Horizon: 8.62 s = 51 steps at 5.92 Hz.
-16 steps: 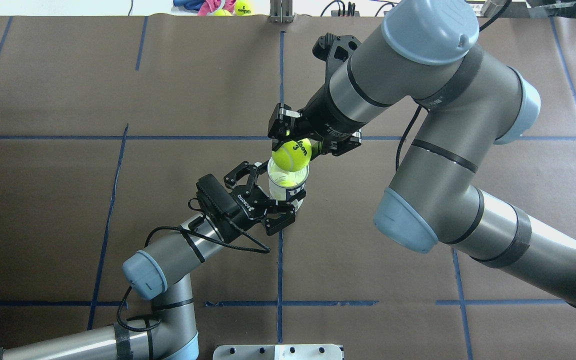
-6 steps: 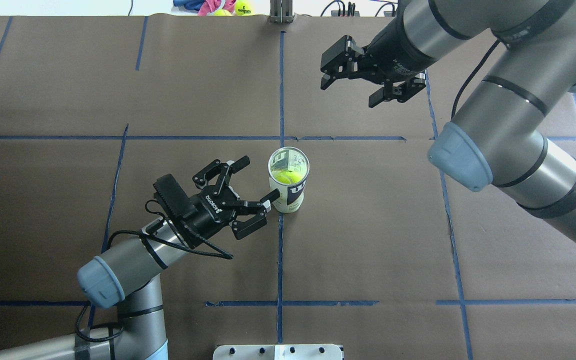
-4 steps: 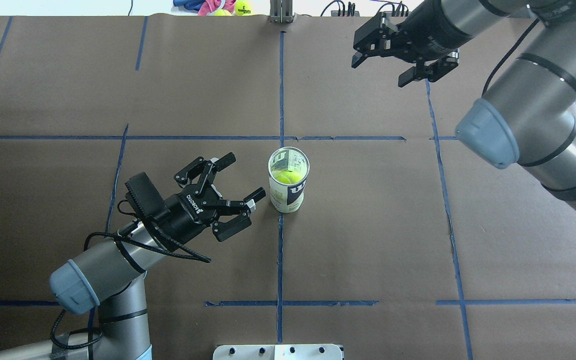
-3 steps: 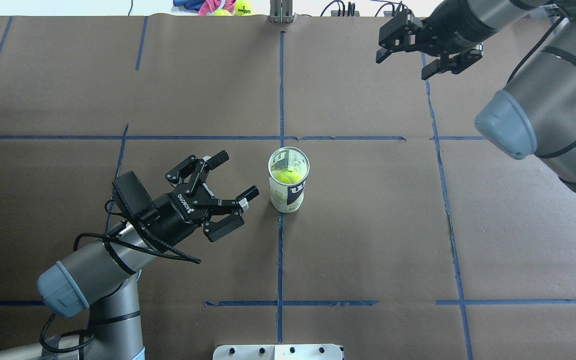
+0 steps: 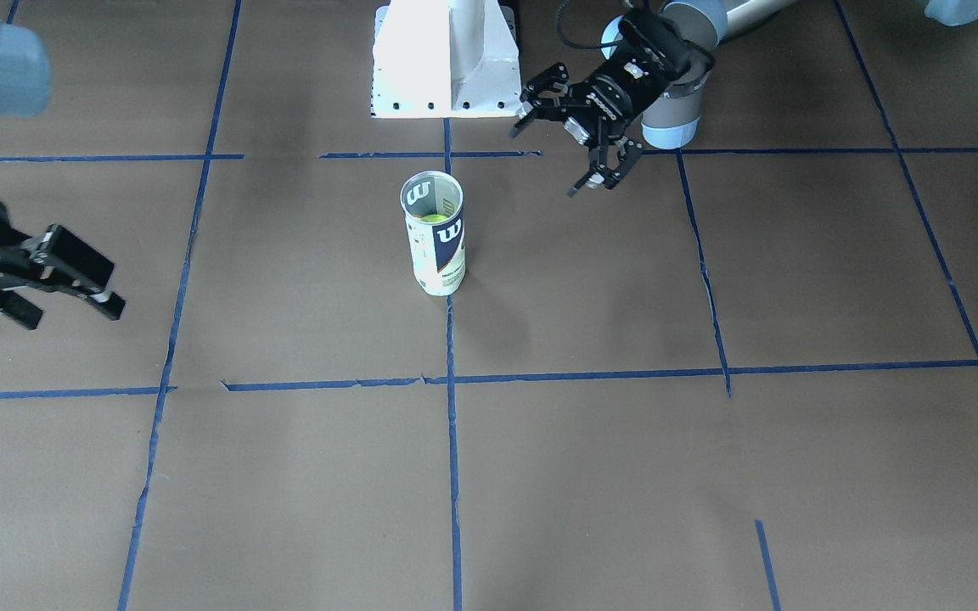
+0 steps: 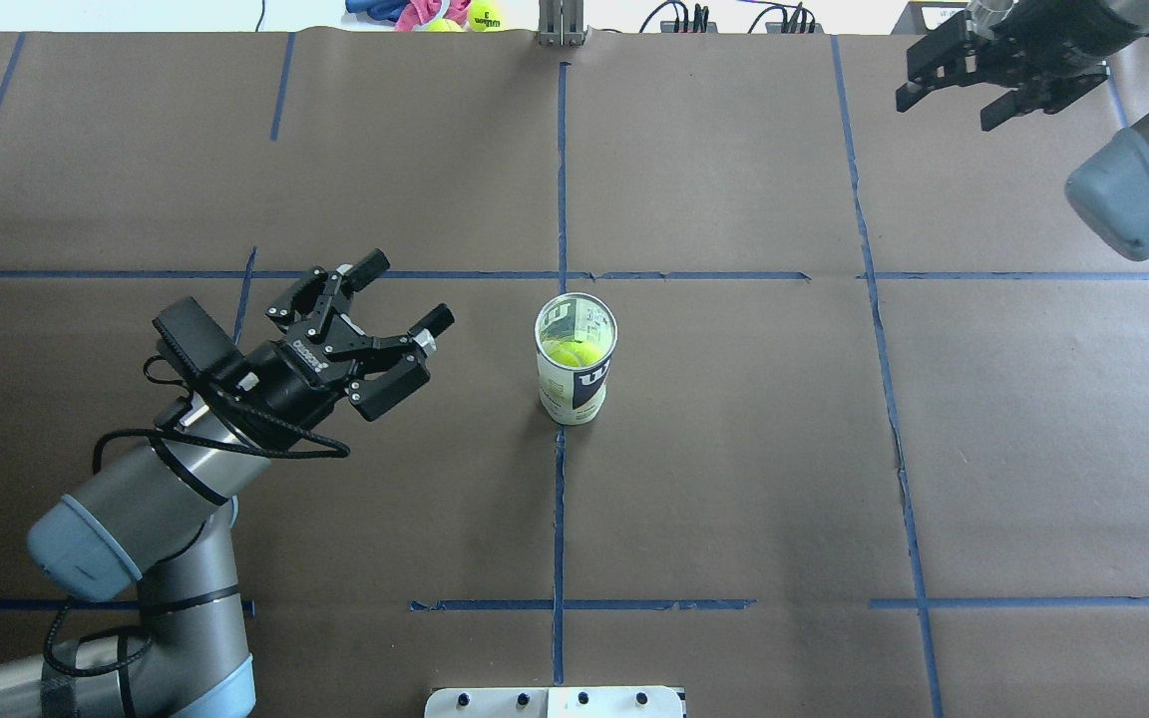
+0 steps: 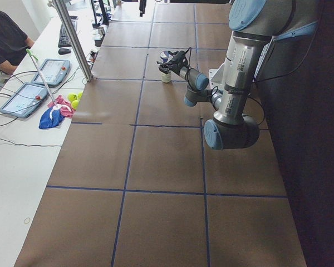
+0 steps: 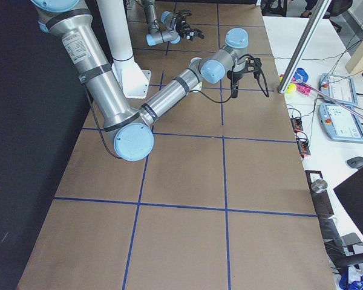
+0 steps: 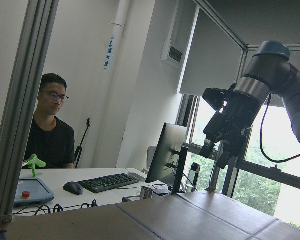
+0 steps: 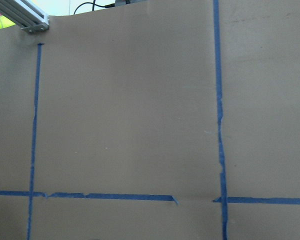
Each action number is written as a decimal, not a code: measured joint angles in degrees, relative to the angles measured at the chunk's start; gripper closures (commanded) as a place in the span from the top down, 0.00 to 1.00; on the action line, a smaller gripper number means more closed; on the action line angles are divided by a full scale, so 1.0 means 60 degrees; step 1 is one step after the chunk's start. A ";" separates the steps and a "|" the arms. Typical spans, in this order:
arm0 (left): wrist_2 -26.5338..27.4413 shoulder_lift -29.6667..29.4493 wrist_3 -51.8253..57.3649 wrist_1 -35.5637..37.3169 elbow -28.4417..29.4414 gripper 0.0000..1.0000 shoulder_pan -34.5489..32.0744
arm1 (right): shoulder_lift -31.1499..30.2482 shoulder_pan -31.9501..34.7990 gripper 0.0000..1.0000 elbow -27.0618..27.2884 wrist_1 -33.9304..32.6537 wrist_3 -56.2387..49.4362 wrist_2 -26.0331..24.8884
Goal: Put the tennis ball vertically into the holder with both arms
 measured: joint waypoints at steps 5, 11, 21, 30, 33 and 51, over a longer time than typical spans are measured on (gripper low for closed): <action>-0.0926 0.0393 -0.2188 0.1577 0.2674 1.00 -0.2251 | -0.1470 0.1527 0.99 -0.1109 0.0071 -0.3859 0.0722; -0.7645 0.0177 -0.1768 0.6809 0.2817 1.00 -0.6661 | -0.1969 0.2187 1.00 -0.1834 0.0087 -0.5228 0.0653; -1.3666 0.1517 0.4350 1.6958 0.1289 1.00 -1.1281 | -0.3310 0.2990 1.00 -0.2519 0.0003 -0.7285 -0.0252; -1.2827 0.3381 0.4354 1.8123 -0.0908 1.00 -1.1037 | -0.4496 0.3057 1.00 -0.0629 -0.2594 -0.8783 -0.0276; -1.2806 0.3479 0.4344 1.8003 -0.0996 1.00 -1.0980 | -0.4372 0.3058 1.00 -0.0652 -0.2585 -0.8728 -0.0244; -1.2730 0.3342 0.5309 1.8046 -0.0484 1.00 -1.0967 | -0.4228 0.3088 1.00 -0.0741 -0.2578 -0.8683 -0.0107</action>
